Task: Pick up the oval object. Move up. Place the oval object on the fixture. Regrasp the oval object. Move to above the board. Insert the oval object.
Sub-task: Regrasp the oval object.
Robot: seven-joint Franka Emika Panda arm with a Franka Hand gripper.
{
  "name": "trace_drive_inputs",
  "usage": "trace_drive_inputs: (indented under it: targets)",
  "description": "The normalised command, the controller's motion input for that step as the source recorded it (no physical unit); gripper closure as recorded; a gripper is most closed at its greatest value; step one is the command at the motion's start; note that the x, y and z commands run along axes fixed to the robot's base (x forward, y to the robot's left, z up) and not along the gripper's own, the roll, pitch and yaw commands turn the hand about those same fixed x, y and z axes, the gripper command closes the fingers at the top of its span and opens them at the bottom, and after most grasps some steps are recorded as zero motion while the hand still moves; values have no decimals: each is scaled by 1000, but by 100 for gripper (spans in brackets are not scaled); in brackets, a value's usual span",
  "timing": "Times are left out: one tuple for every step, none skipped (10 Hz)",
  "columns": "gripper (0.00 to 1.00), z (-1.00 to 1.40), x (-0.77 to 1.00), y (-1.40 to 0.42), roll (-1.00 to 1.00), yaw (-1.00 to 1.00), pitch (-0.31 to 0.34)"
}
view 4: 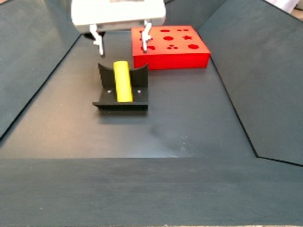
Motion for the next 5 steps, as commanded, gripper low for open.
trace_drive_inputs:
  targets:
    - [0,-1000,106,37,69,24,-110]
    - [0,-803,98,22,67,-14,-89]
    - [0,-705,89,20,65,-25,-81]
    - [0,-502,78,12,66,-37,-59]
    - [0,-354,71,9,70,-40,-44]
